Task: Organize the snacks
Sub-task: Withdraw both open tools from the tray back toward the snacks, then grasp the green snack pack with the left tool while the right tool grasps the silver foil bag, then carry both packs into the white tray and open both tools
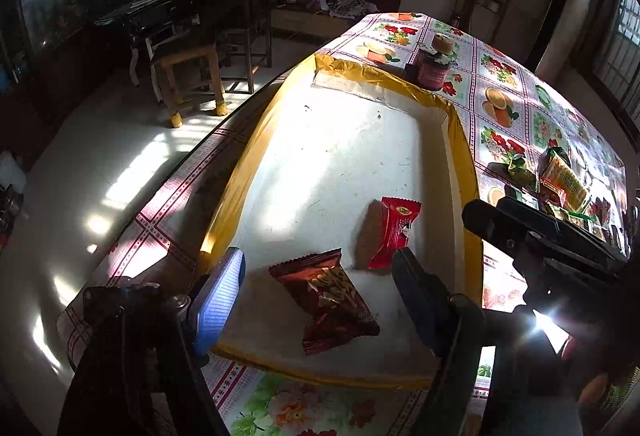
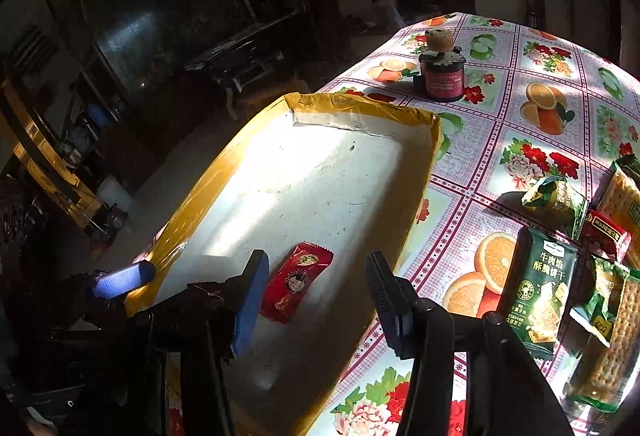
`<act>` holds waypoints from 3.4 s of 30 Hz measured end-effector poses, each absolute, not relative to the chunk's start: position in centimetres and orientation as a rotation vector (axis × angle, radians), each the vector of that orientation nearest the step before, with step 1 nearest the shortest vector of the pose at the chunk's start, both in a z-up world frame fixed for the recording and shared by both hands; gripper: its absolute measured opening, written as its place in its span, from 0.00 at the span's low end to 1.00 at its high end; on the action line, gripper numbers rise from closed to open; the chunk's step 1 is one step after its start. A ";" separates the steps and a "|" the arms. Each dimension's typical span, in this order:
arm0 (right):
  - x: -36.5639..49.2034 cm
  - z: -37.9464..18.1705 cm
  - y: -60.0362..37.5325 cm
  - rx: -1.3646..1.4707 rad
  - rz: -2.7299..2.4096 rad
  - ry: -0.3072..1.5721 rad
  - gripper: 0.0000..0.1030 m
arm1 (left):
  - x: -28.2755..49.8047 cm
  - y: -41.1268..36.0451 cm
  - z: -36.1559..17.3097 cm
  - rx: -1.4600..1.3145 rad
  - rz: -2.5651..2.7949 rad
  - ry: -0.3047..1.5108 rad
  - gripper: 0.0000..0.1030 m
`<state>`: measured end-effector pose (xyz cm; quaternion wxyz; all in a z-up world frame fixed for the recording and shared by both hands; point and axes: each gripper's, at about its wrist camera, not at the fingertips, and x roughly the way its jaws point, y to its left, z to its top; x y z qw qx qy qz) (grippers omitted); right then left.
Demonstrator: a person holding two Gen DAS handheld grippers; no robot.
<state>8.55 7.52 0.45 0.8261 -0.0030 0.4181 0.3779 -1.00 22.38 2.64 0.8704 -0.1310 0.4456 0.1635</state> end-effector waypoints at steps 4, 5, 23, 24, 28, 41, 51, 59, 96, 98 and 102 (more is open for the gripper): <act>6.2 1.7 0.3 0.039 0.699 0.816 0.72 | -0.9 18.8 3.9 -0.253 0.300 0.897 0.79; 5.7 1.6 -1.8 0.052 0.668 0.809 0.72 | -0.7 17.7 4.0 -0.241 0.282 0.896 0.79; 3.9 -0.4 -20.7 0.162 0.305 0.805 0.71 | 5.2 3.0 2.3 -0.086 0.096 0.985 0.83; 4.2 -0.6 -20.7 0.156 0.304 0.808 0.71 | 5.6 3.1 2.3 -0.086 0.101 0.987 0.83; 4.9 -1.3 -20.1 0.128 0.306 0.824 0.71 | 6.7 3.2 2.0 -0.087 0.112 1.003 0.83; 7.0 -2.4 -18.0 0.031 0.286 0.858 0.71 | 11.1 1.5 0.4 -0.063 0.091 1.049 0.83; 9.0 -3.3 -16.7 -0.017 0.287 0.883 0.71 | 16.4 -1.6 -1.5 -0.039 0.024 1.109 0.83; 9.6 -3.7 -17.2 -0.003 0.284 0.888 0.60 | 17.8 -2.5 -2.1 -0.036 -0.013 1.107 0.79; 2.8 1.3 -14.9 0.114 0.445 0.790 0.55 | 3.8 6.8 3.9 -0.126 0.084 0.948 0.29; 2.6 1.4 -13.9 0.108 0.472 0.790 0.55 | 3.2 7.6 4.0 -0.130 0.093 0.942 0.29; 2.3 1.7 -12.1 0.100 0.518 0.789 0.55 | 2.4 9.6 4.1 -0.134 0.144 0.930 0.29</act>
